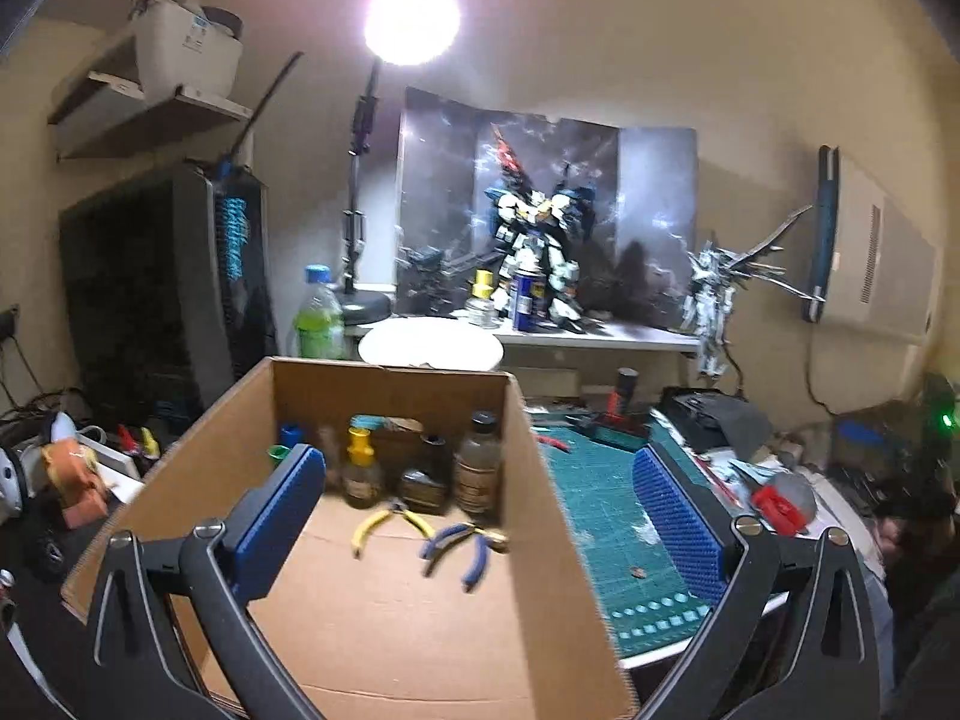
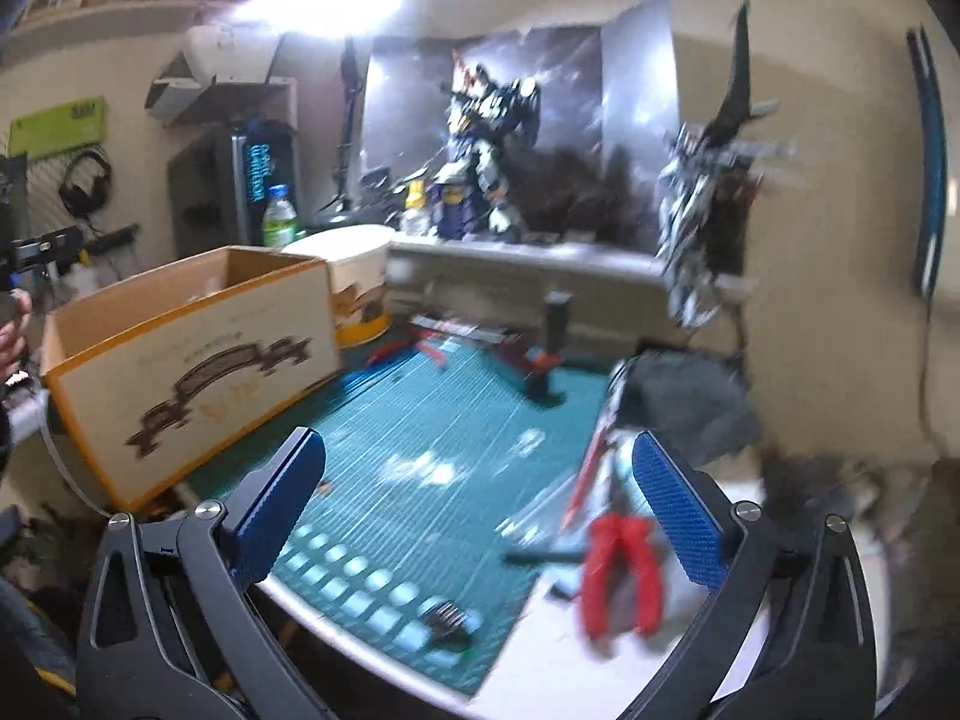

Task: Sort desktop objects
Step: 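Withdraw the open left gripper up out of the box, then reach the right gripper to the dark red bottle and grasp it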

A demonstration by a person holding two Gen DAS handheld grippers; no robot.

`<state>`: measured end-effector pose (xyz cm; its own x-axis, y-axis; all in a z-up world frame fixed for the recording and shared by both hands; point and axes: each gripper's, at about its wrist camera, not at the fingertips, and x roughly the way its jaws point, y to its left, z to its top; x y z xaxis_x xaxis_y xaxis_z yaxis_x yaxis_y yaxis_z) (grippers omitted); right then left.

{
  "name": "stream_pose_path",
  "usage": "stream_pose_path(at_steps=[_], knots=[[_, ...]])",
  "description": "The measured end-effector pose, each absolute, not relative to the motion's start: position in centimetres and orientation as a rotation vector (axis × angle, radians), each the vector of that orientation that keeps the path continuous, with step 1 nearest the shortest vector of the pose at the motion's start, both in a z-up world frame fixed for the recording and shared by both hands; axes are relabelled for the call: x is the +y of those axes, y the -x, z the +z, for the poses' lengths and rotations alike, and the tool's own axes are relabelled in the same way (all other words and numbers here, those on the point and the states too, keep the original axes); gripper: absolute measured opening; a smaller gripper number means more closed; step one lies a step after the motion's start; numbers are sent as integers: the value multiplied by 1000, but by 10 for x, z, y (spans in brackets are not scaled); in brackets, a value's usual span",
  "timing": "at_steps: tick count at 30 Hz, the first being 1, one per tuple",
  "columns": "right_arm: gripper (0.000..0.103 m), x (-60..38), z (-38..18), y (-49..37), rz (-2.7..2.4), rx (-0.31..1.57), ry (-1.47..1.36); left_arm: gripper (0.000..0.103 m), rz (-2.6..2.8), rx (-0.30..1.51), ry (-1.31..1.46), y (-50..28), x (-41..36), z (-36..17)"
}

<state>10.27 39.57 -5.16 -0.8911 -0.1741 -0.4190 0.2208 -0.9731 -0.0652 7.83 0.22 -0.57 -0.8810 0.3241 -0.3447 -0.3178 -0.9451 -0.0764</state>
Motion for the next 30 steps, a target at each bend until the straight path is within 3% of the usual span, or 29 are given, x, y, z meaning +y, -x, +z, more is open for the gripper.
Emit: stream_pose_path(at_steps=[3, 7, 13, 16, 21, 27, 30], knots=[[103, 392, -43, -85, -2856, 279, -616, 103, 2734, -25, 535, -76, 9, -10], [103, 388, -44, -36, -2722, 449, -826, 103, 2729, -43, 558, -69, 6, -11], [95, 399, -40, 26, -2623, 483, -929, 103, 2753, -97, 588, -57, -1, -13], [80, 401, -46, 58, -2588, 469, -948, 103, 2760, -106, 612, -49, -1, -15], [38, 386, -80, 118, -2457, 490, -1094, 103, 2761, -88, 632, -39, 5, -13], [35, 361, -121, 180, -2351, 636, -1238, 103, 2740, -87, 682, -33, 9, -13], [37, 362, -137, 204, -2364, 602, -1257, 103, 2738, -96, 696, -32, 8, -15]])
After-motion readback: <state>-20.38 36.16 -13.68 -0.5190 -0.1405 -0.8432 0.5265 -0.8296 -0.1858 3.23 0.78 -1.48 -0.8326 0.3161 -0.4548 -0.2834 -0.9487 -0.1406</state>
